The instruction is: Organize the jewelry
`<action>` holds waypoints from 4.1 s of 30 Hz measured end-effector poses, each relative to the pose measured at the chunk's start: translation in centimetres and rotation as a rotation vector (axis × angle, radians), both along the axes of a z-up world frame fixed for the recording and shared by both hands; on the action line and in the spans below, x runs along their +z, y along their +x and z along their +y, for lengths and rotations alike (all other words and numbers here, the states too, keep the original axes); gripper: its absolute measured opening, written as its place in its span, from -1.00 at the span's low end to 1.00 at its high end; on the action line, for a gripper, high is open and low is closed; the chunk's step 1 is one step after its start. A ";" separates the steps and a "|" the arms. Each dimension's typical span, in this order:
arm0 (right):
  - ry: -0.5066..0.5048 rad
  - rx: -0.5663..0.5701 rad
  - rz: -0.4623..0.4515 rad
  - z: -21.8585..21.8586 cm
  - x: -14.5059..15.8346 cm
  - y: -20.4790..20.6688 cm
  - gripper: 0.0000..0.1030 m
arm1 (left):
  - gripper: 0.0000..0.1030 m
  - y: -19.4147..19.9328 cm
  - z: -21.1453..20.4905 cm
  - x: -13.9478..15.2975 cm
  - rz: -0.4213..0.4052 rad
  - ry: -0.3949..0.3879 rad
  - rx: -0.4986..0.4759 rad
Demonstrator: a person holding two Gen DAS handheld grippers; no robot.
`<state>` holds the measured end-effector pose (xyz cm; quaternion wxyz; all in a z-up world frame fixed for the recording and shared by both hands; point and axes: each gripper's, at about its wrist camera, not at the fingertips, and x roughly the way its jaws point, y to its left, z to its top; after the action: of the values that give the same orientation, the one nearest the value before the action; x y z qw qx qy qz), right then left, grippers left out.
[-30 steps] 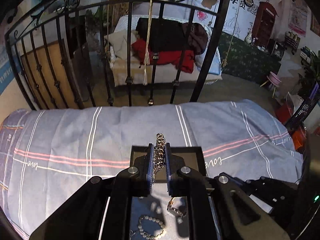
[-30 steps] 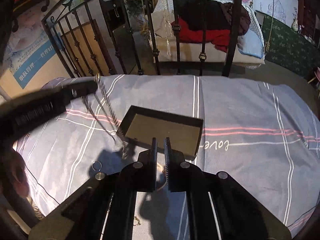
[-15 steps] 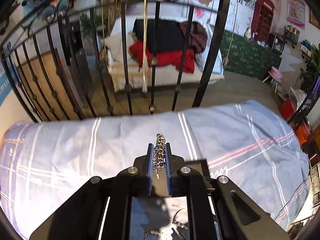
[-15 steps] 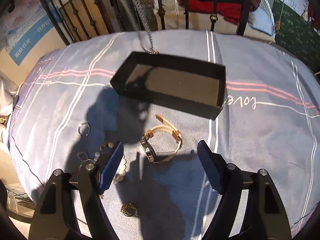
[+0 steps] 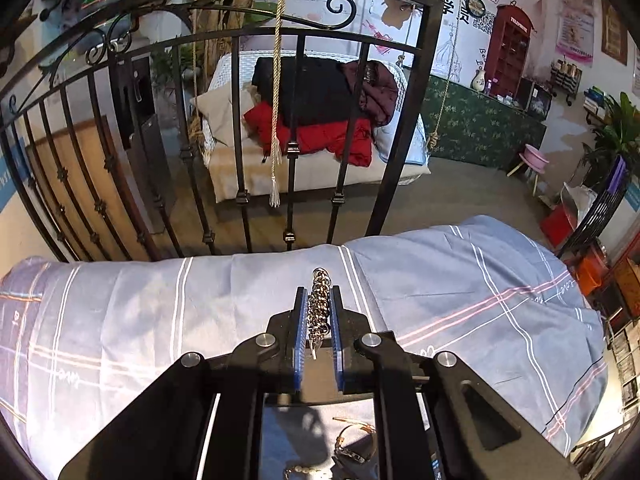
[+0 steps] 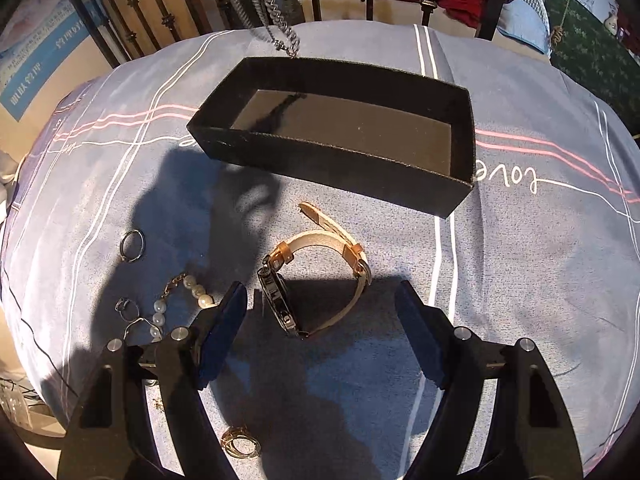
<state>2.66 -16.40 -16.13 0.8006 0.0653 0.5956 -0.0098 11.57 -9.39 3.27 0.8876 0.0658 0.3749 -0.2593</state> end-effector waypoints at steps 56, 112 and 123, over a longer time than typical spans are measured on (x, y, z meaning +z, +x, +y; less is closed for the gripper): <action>-0.053 -0.091 -0.238 -3.0 6.8 6.1 0.30 | 0.85 -0.4 6.0 -12.2 0.078 0.244 0.303; 0.024 -0.054 -0.299 -3.1 11.5 0.4 -0.52 | -0.94 -3.8 2.5 -5.2 0.101 0.013 0.015; -0.013 -0.060 -0.200 -4.3 6.6 7.5 -0.33 | -0.94 2.0 -0.4 -9.3 0.176 0.074 0.035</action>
<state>10.17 -20.71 -9.49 0.8559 0.0785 0.5102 -0.0314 13.62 -9.84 -6.03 0.8525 0.0688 0.4619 -0.2347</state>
